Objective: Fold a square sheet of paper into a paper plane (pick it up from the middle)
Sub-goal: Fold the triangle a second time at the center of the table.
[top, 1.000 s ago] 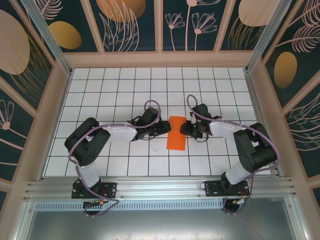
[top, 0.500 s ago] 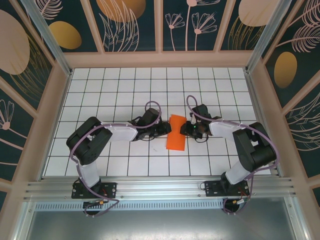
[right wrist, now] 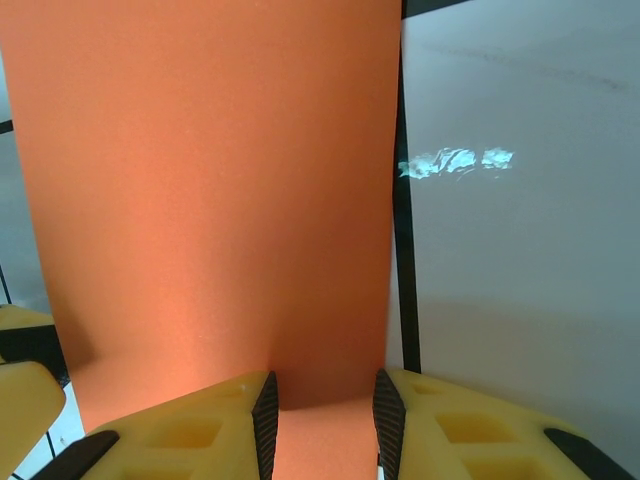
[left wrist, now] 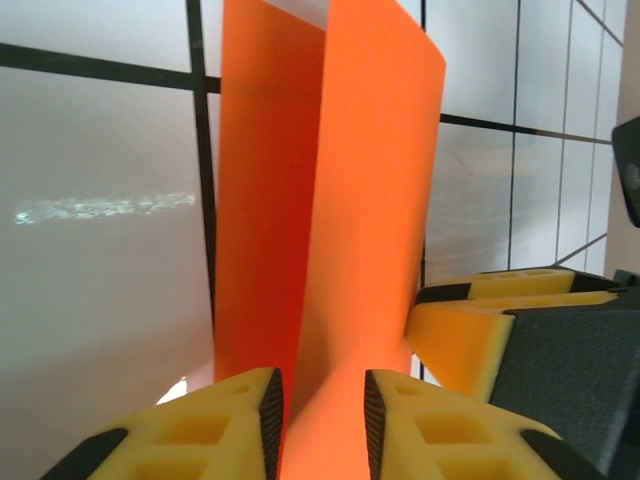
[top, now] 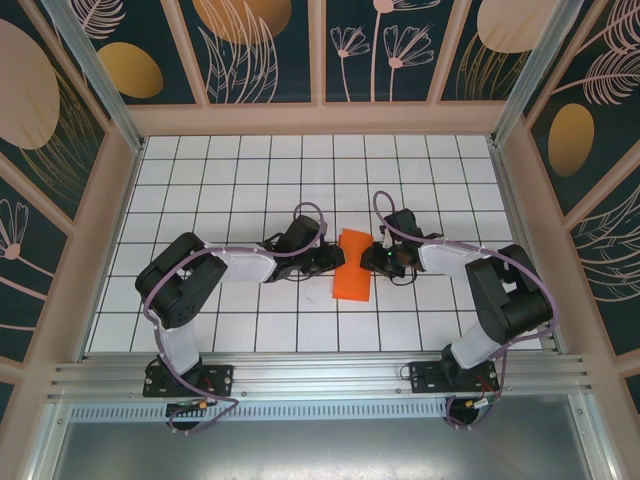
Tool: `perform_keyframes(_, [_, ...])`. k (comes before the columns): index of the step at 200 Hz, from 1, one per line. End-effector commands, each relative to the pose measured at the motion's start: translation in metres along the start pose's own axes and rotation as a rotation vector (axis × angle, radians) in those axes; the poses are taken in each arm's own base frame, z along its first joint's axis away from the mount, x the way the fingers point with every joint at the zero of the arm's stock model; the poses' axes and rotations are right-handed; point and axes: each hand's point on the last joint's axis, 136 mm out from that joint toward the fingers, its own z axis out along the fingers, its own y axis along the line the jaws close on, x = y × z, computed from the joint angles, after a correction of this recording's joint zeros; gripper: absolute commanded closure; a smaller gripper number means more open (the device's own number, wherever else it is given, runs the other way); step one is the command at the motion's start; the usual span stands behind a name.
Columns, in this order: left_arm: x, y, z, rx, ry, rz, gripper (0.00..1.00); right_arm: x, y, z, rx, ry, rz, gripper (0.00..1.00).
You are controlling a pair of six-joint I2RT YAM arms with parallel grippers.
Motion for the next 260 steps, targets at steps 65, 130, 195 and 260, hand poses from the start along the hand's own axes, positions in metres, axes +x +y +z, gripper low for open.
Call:
perform_keyframes(65, [0.000, -0.008, 0.005, 0.062, 0.012, -0.018, 0.77, 0.002, 0.001, 0.001, -0.018, 0.006, -0.012, 0.65])
perform_keyframes(130, [0.000, -0.010, 0.006, 0.074, 0.014, -0.021, 0.69, 0.001, 0.002, 0.000, -0.019, 0.005, -0.017, 0.65])
perform_keyframes(195, [-0.006, -0.013, 0.001, 0.072, -0.012, -0.005, 0.62, -0.001, 0.003, -0.001, -0.019, 0.002, -0.022, 0.65])
perform_keyframes(260, [-0.011, -0.011, 0.003, 0.065, -0.023, 0.001, 0.56, -0.003, 0.006, -0.002, -0.025, 0.000, -0.025, 0.65])
